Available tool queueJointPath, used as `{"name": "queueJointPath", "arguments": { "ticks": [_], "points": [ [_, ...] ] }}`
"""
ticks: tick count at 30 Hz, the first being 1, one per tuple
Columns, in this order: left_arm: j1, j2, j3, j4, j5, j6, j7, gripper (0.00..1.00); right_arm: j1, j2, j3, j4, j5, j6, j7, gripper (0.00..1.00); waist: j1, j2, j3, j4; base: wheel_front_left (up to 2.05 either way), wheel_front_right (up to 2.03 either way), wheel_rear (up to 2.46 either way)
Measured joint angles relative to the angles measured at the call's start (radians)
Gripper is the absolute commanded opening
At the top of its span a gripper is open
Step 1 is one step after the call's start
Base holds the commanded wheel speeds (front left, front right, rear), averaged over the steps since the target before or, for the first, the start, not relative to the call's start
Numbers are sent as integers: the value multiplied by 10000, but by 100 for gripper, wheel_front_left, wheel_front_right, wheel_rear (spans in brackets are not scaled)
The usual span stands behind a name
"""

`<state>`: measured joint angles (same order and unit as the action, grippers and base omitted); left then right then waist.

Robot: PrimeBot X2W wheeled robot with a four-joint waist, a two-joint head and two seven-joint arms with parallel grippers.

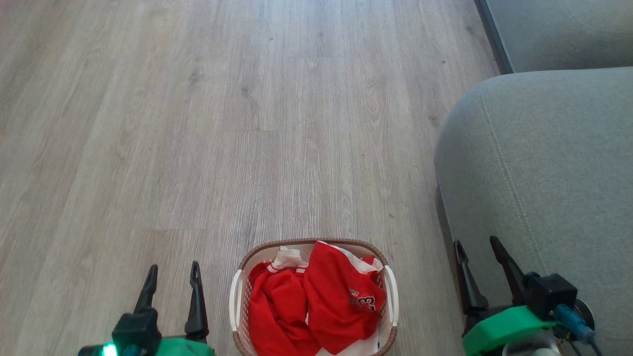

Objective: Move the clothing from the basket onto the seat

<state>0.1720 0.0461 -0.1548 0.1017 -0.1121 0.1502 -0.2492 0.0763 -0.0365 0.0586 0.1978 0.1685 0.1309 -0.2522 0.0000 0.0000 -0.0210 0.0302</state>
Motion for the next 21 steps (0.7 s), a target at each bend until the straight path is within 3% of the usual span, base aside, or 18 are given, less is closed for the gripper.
{"name": "queueJointPath", "arguments": {
  "ticks": [16,21],
  "points": [
    [-13,2,-27,100,-54,-19,0,100,-7,0,-79,-71,13,0,0,100,0,0,125,-2,0,0,0],
    [-221,13,-328,389,171,-309,0,100,-33,0,-226,-222,12,0,0,100,0,0,420,-25,0,0,0]
  ]
}}
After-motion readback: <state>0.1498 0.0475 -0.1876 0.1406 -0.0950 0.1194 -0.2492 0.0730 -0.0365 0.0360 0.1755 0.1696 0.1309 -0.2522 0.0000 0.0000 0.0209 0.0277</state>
